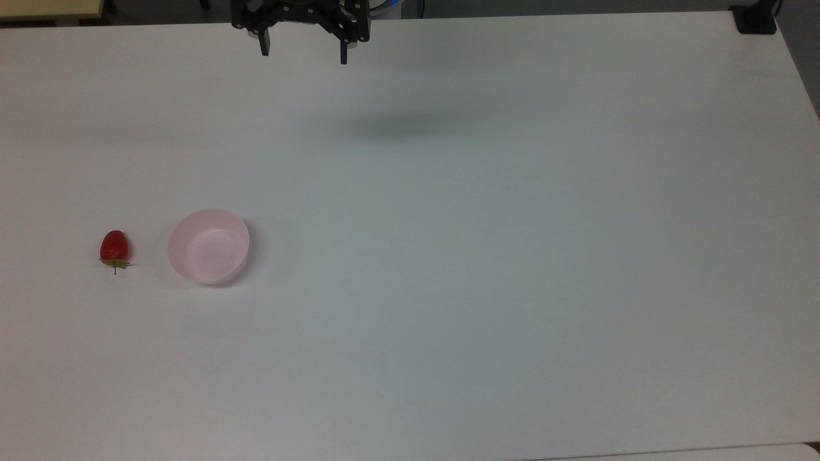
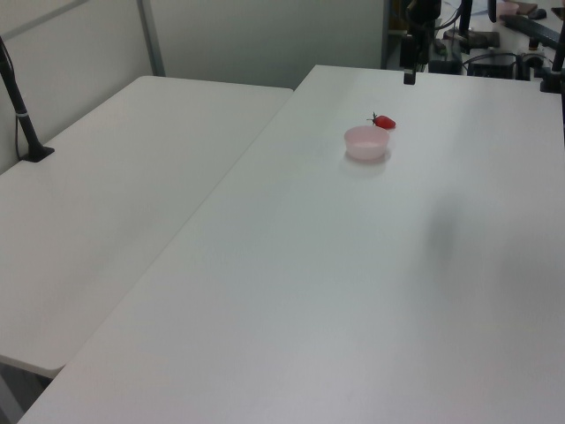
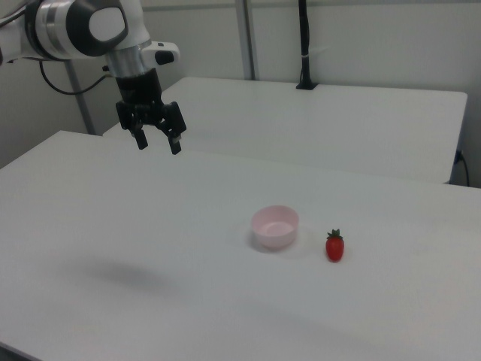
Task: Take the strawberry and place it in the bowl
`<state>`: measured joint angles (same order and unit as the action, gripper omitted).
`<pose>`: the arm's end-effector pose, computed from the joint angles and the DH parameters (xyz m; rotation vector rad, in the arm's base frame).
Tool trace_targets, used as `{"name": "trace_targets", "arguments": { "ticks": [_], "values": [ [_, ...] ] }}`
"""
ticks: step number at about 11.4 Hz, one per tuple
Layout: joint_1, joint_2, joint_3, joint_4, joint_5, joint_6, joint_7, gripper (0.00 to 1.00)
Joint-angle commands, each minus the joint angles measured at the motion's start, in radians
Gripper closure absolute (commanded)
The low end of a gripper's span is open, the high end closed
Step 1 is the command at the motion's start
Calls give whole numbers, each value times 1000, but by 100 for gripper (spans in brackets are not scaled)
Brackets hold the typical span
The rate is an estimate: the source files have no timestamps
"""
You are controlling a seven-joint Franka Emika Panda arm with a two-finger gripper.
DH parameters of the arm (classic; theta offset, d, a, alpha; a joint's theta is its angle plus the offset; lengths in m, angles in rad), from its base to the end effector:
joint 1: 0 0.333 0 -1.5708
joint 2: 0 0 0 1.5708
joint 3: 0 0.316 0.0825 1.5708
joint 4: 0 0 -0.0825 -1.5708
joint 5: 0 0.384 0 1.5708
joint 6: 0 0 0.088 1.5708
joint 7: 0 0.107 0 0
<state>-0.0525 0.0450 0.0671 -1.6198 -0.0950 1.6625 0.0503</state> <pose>0.5745 -0.0018 0.5843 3.0497 -0.0411 0.0012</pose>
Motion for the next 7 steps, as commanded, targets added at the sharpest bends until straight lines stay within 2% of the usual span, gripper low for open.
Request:
{"name": "trace_targets", "arguments": {
  "ticks": [1, 4, 7],
  "values": [
    [-47, 1, -10, -11, 12, 55, -7, 0],
    [-111, 25, -12, -6, 17, 109, -73, 0],
    [-167, 126, -13, 24, 3, 201, -76, 0]
  ]
}}
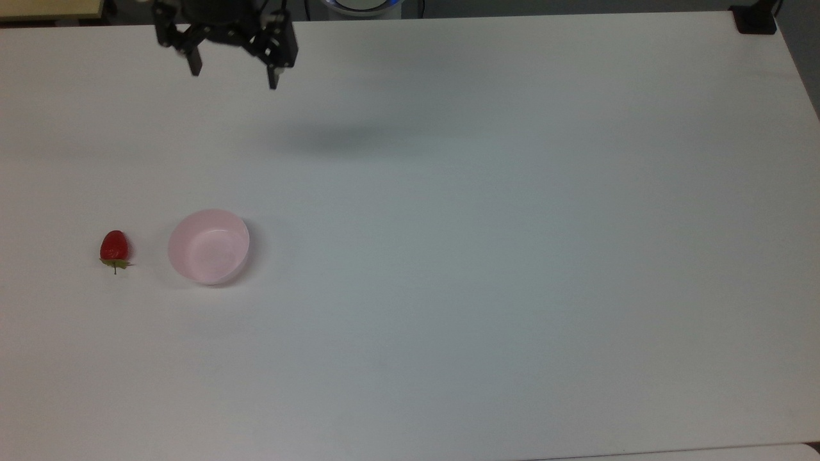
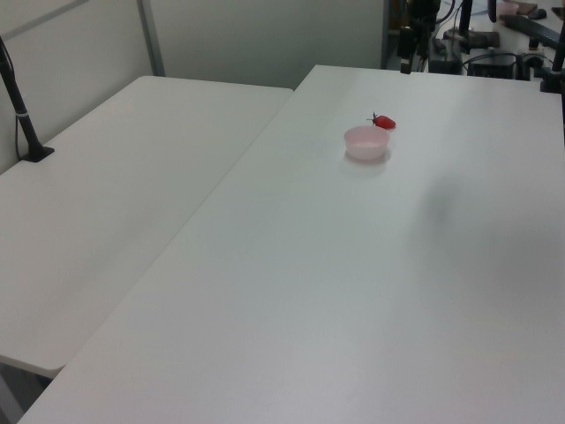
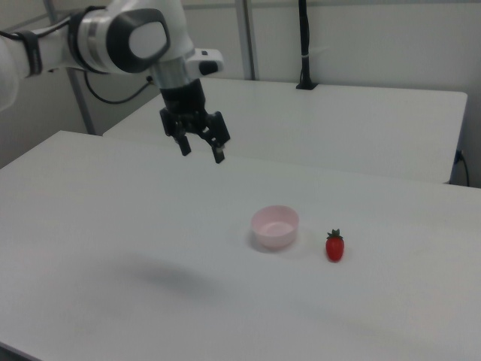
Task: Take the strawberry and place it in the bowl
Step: 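Move the open gripper over the red strawberry and lower it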
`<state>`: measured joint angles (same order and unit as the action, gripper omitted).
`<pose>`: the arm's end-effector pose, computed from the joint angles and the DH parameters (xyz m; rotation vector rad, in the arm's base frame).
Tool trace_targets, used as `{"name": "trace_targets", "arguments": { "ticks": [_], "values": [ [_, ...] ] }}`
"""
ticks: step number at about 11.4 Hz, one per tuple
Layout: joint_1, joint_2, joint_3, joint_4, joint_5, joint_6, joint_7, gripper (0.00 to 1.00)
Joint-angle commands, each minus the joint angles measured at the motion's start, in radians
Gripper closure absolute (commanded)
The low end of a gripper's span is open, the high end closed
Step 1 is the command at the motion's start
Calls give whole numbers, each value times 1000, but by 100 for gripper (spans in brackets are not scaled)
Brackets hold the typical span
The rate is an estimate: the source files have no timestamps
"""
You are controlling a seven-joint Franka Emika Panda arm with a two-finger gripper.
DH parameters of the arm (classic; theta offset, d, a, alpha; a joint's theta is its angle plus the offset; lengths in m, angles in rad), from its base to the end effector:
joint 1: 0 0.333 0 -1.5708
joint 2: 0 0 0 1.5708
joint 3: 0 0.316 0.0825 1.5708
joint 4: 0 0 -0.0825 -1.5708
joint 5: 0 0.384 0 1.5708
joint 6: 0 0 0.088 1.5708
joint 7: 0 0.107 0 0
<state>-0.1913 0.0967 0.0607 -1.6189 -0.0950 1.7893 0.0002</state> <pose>0.5938 -0.0877 0.5660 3.0427 -0.1738 0.1037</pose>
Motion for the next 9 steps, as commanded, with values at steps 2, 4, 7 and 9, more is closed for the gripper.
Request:
{"name": "trace_targets", "arguments": {
  "ticks": [2, 4, 7, 9],
  "values": [
    [-62, 130, -18, 27, 1, 165, -25, 0],
    [-100, 173, -18, 27, 9, 240, -9, 0],
    [-148, 282, -19, 114, 14, 292, -6, 0],
    [-164, 363, -27, 177, 14, 323, -8, 0]
  ]
}}
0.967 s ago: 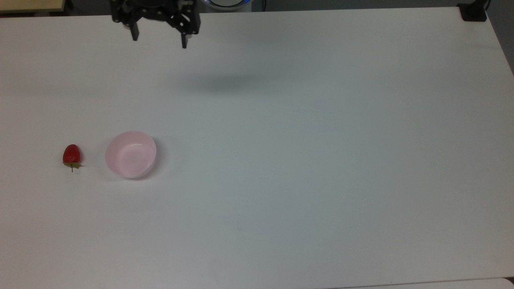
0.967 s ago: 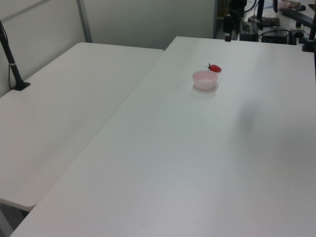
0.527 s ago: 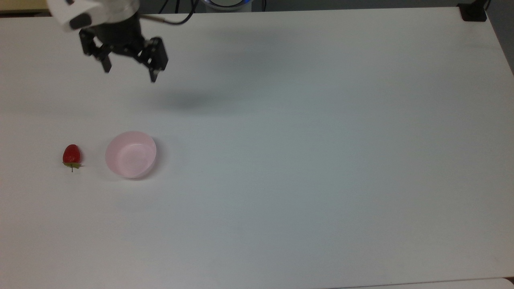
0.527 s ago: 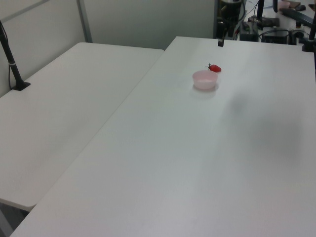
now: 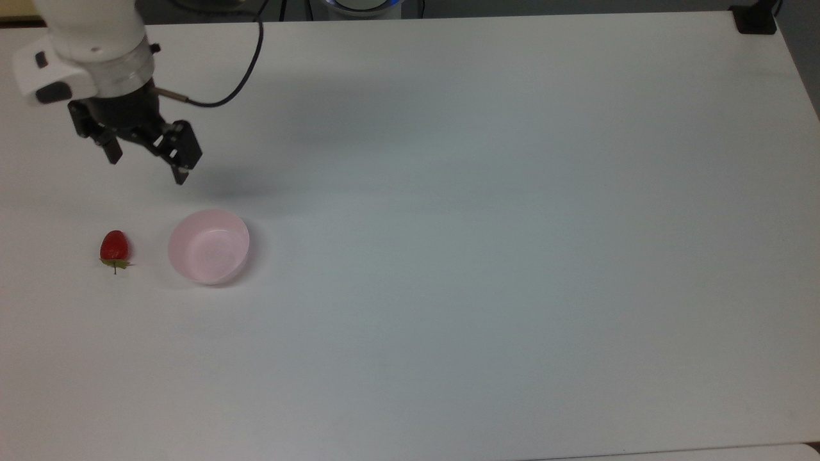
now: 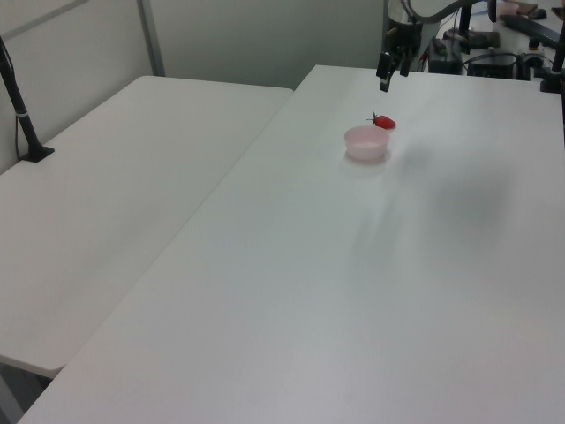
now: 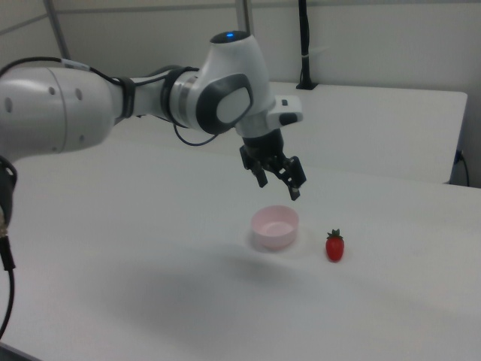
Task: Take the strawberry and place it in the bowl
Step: 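Move the open gripper over the red strawberry and lower it, then close the gripper around the red strawberry and lift it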
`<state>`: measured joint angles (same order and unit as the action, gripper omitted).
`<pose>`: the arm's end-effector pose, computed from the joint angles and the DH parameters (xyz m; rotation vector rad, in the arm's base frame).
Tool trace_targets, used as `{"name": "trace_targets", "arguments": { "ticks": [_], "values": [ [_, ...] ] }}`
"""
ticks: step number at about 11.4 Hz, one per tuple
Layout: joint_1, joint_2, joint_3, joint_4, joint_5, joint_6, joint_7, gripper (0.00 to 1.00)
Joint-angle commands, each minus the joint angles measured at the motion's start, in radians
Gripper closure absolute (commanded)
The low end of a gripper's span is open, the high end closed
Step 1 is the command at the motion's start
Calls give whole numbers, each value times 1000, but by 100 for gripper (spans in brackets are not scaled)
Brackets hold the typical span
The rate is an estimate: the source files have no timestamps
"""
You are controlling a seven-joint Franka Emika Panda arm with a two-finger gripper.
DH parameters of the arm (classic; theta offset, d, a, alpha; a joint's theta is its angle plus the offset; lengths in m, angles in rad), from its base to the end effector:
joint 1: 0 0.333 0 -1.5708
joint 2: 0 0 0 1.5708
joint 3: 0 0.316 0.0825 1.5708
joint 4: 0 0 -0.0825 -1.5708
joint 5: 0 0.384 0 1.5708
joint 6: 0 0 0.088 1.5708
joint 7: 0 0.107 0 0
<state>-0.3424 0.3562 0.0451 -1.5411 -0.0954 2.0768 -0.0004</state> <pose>0.6508 -0.2087 0.4662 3.0072 -0.3968 0.2544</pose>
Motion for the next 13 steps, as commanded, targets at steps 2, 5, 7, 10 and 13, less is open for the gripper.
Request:
{"name": "trace_targets", "arguments": {
  "ticks": [2, 5, 7, 10, 13],
  "values": [
    [-30, 148, -17, 96, 16, 156, -4, 0],
    [-67, 202, -24, 98, 17, 206, -19, 1],
    [-89, 240, -24, 98, 19, 219, -18, 7],
    [-101, 297, -24, 95, 16, 287, -23, 10],
    [-102, 336, -24, 96, 11, 338, -23, 20]
  ]
}}
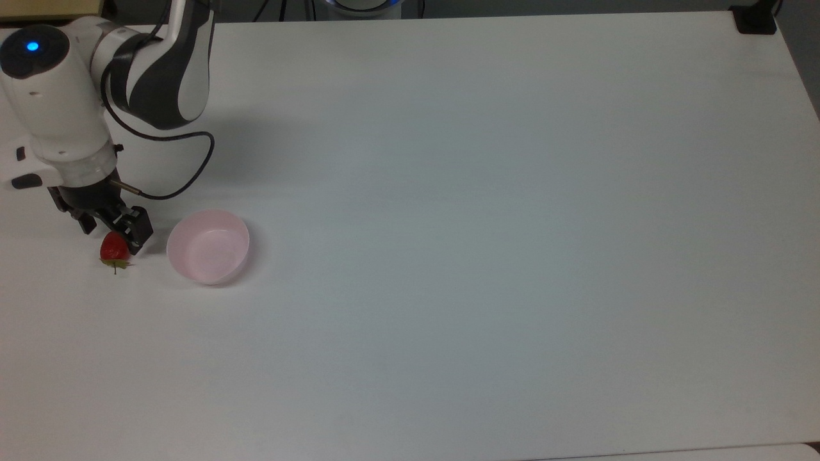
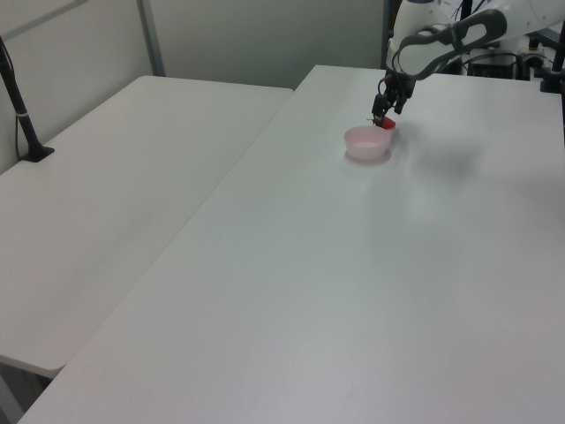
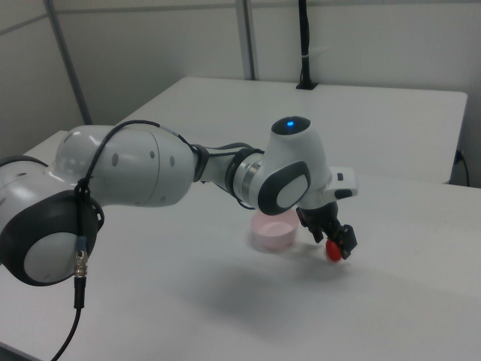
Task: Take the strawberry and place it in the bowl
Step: 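Close the gripper around the red strawberry and lift it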
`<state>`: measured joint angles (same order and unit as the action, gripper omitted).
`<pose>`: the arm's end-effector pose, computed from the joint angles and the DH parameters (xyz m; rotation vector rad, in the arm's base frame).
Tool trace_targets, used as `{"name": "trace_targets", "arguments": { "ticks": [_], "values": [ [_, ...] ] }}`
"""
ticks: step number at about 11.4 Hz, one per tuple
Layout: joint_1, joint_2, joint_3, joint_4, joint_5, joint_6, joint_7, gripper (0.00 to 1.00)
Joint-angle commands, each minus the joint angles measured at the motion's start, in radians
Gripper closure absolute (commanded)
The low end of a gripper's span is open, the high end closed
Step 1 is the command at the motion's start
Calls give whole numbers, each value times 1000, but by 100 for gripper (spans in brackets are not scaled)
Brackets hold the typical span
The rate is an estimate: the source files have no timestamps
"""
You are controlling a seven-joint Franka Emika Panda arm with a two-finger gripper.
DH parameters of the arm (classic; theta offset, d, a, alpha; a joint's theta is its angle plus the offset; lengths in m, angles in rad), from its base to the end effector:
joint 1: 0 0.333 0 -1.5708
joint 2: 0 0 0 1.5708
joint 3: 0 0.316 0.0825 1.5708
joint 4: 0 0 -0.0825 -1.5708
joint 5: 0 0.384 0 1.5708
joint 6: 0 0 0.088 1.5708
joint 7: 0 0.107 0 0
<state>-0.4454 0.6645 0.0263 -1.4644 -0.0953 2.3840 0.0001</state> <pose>0.6753 -0.3061 0.3163 2.9598 -0.5478 0.3596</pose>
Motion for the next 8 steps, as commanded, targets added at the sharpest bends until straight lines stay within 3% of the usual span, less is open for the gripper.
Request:
{"name": "trace_targets", "arguments": {
  "ticks": [1, 3, 4, 6, 8],
  "values": [
    [1, 29, -5, 19, 14, 44, -16, 36],
    [-3, 30, -5, 19, 17, 50, -9, 61],
    [-3, 30, -5, 21, 19, 52, -8, 67],
    [-3, 12, -5, 19, 20, 51, -12, 72],
    [4, -74, 6, -17, 22, 22, -17, 71]
  ]
}}
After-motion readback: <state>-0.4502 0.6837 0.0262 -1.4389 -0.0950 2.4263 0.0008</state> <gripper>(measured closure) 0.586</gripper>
